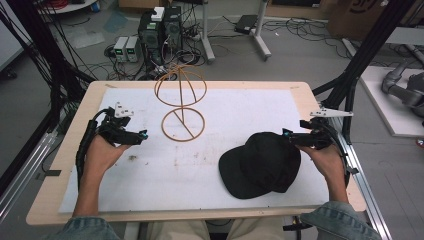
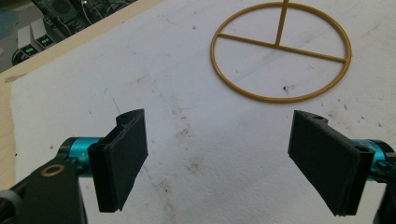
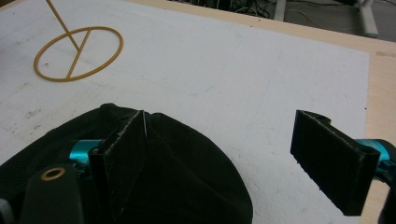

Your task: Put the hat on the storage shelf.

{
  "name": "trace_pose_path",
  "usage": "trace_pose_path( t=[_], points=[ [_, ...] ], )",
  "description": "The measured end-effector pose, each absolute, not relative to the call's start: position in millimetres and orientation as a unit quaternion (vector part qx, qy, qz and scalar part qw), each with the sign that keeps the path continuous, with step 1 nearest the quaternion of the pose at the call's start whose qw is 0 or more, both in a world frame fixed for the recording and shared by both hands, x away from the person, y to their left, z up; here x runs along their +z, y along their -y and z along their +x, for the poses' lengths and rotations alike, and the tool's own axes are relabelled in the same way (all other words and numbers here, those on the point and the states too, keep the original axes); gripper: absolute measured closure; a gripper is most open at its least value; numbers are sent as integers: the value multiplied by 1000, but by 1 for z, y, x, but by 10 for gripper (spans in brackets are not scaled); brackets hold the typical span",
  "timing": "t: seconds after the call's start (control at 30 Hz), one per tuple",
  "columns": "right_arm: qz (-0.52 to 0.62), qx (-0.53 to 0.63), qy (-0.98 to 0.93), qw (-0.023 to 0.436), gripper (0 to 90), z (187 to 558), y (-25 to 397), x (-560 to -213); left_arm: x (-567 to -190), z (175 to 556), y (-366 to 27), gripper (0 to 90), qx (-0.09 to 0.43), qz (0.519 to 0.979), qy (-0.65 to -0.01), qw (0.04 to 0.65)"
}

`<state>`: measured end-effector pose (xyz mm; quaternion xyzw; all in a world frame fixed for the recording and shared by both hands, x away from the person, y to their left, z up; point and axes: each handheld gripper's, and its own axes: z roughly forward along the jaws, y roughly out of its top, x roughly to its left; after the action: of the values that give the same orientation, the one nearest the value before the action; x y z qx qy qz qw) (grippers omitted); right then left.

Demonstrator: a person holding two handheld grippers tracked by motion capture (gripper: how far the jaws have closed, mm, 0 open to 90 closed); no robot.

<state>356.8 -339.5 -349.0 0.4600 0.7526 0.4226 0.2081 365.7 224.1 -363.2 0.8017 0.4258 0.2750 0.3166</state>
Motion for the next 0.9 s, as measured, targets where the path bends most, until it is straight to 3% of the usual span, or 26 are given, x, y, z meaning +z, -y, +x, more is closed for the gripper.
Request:
trace_pose_path(
  t=[0.9],
  points=[
    [465, 455, -731, 206, 202, 337, 337, -342, -366, 372, -228, 202, 278, 799, -436, 305]
  ],
)
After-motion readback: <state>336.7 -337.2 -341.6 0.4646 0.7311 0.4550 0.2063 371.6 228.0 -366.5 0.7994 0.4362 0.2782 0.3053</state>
